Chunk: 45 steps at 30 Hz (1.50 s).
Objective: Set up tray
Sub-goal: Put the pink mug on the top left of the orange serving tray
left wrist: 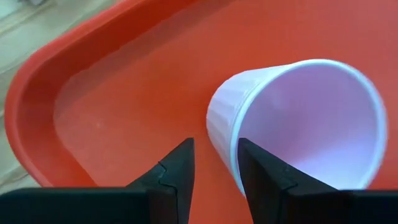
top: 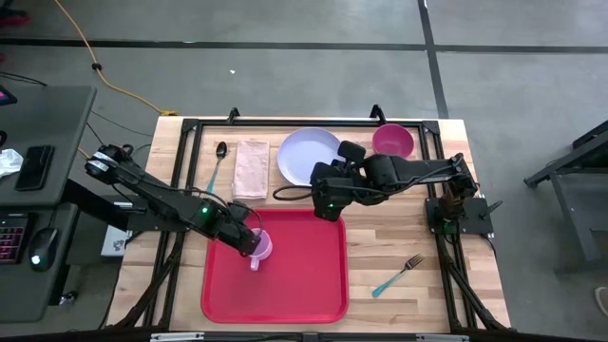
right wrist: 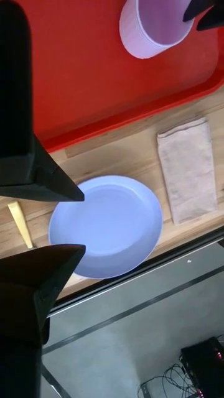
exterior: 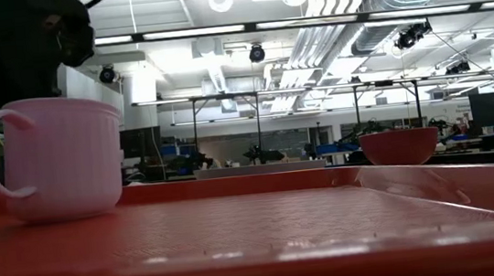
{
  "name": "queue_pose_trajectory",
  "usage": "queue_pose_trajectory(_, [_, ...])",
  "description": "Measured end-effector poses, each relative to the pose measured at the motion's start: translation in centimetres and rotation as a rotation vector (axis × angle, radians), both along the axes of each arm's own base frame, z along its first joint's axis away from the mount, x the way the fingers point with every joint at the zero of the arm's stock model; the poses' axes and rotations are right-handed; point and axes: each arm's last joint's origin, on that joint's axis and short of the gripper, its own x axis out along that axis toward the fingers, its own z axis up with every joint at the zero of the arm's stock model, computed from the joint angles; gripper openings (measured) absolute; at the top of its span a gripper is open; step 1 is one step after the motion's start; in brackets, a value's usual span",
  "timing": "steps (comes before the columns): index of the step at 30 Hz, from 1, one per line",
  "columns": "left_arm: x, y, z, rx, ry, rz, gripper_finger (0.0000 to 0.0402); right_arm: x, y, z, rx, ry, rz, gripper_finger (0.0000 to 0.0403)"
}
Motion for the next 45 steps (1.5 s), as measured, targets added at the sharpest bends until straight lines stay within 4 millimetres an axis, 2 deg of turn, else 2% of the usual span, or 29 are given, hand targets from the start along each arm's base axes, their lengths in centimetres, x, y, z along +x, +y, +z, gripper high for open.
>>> queue_pose_trajectory(16, [-0.1, 0.0, -0.4, 0.002, 0.046, -0.001, 0.0143, 0.0, 0.0, 0.0, -0.001, -0.005, -0.001, 0.0099])
queue_pose_trajectory(33, [-0.8, 0.3, -0.5, 0.027, 0.123, -0.034, 0.0022, 0.2, 0.0, 0.1, -0.003, -0.025, 0.004, 0.0099])
queue_pose_trajectory(36, [-1.0, 0.4, -0.5, 0.039, 0.154, -0.037, 0.0029, 0.3, 0.1, 0.1, -0.002, -0.028, 0.004, 0.0099])
queue_pose_trajectory(41, [-1.7, 0.7, -0.6, 0.07, 0.224, -0.035, 0.0066, 0.3, 0.0, 0.1, -0.002, -0.028, 0.004, 0.0099])
queue_pose_trajectory(45, [-2.4, 1.0, -0.6, 0.092, 0.295, -0.035, 0.0072, 0.3, 0.0, 0.1, -0.008, -0.029, 0.001, 0.0099])
